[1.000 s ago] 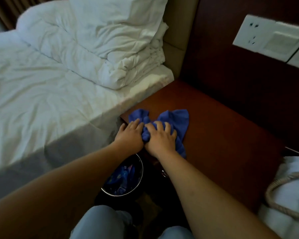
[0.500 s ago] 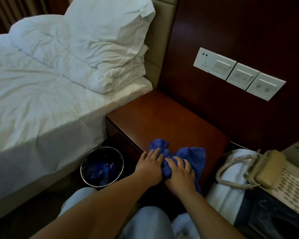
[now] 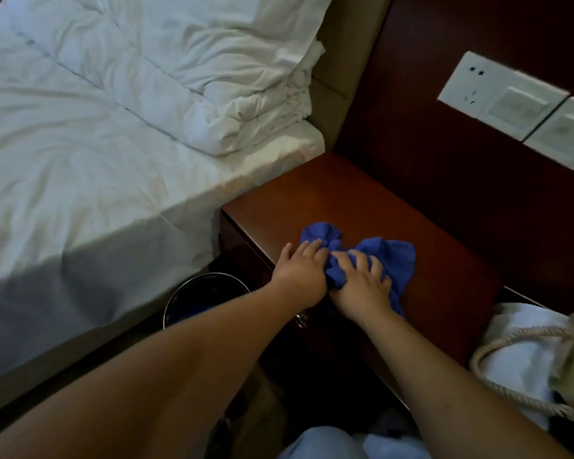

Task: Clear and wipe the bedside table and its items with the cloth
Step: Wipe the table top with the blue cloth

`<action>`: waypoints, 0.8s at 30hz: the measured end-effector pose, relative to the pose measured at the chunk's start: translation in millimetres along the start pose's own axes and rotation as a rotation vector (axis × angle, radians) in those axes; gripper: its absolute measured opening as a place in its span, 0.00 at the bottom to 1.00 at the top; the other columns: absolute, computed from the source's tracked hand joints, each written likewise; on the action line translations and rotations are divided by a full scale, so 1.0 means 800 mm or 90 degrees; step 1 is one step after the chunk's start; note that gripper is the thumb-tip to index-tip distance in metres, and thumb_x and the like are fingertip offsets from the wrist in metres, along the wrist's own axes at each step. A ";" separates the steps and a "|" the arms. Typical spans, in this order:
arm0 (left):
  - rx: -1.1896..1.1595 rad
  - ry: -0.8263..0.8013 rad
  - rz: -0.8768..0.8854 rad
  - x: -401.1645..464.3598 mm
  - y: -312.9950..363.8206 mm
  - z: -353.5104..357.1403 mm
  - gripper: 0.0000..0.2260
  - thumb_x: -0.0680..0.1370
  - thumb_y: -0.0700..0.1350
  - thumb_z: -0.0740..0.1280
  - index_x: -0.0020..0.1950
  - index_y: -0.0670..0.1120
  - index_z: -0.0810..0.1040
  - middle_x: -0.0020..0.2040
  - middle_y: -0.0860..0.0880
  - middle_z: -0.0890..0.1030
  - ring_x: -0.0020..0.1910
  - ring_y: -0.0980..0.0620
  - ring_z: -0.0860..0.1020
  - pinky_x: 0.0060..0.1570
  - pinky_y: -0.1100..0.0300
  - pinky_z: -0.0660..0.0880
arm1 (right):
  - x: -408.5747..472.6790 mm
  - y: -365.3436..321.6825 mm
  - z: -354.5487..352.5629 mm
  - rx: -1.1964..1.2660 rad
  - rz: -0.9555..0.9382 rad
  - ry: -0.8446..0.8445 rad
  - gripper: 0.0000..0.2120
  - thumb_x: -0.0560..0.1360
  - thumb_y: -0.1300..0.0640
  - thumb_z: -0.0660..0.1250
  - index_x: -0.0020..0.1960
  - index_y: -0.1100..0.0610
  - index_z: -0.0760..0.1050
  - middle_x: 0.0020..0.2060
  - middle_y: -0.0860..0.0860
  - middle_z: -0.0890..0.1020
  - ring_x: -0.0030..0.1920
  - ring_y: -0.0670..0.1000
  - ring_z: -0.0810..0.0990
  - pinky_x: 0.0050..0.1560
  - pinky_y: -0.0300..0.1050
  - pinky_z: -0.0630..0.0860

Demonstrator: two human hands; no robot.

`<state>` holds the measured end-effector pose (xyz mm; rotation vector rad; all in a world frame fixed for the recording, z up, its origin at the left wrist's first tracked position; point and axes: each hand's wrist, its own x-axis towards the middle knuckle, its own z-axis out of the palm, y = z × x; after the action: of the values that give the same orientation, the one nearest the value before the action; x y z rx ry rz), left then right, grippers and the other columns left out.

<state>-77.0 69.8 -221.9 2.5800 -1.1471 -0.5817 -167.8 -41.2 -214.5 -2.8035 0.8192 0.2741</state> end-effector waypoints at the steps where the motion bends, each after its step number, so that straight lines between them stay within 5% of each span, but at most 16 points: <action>1: -0.008 0.011 -0.009 0.011 -0.014 -0.008 0.28 0.84 0.48 0.56 0.83 0.49 0.53 0.85 0.49 0.49 0.83 0.48 0.48 0.80 0.41 0.43 | 0.019 -0.012 -0.003 0.000 -0.007 0.000 0.31 0.76 0.42 0.63 0.76 0.38 0.54 0.78 0.47 0.55 0.77 0.60 0.50 0.73 0.66 0.54; 9: -0.025 0.106 -0.083 0.056 -0.121 -0.061 0.26 0.83 0.49 0.58 0.82 0.50 0.58 0.84 0.50 0.54 0.83 0.49 0.54 0.79 0.41 0.46 | 0.126 -0.114 -0.004 -0.001 -0.061 0.007 0.29 0.77 0.43 0.61 0.75 0.37 0.55 0.78 0.49 0.55 0.77 0.62 0.49 0.73 0.68 0.52; 17: -0.049 0.141 -0.113 -0.005 -0.139 -0.037 0.29 0.82 0.49 0.61 0.82 0.48 0.57 0.84 0.48 0.54 0.83 0.48 0.52 0.80 0.42 0.47 | 0.079 -0.143 0.008 -0.009 -0.118 -0.013 0.30 0.78 0.44 0.61 0.77 0.37 0.53 0.78 0.49 0.53 0.78 0.61 0.47 0.74 0.68 0.50; 21: -0.169 0.132 -0.169 -0.063 -0.126 0.004 0.35 0.81 0.46 0.63 0.84 0.47 0.50 0.85 0.49 0.48 0.83 0.51 0.48 0.79 0.43 0.48 | 0.024 -0.146 0.014 -0.079 -0.190 -0.074 0.34 0.77 0.49 0.64 0.78 0.37 0.51 0.79 0.50 0.49 0.78 0.63 0.45 0.74 0.69 0.53; 24: -0.448 0.163 -0.206 -0.094 -0.095 0.033 0.30 0.82 0.37 0.61 0.83 0.46 0.56 0.81 0.44 0.63 0.80 0.45 0.63 0.77 0.48 0.63 | -0.011 -0.138 0.019 -0.171 -0.228 -0.084 0.35 0.78 0.54 0.65 0.78 0.38 0.51 0.80 0.51 0.45 0.78 0.65 0.43 0.74 0.69 0.55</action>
<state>-85.6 174.1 -255.4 2.1302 -0.3433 -0.5685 -116.3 58.2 -211.0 -3.0671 0.2573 0.5339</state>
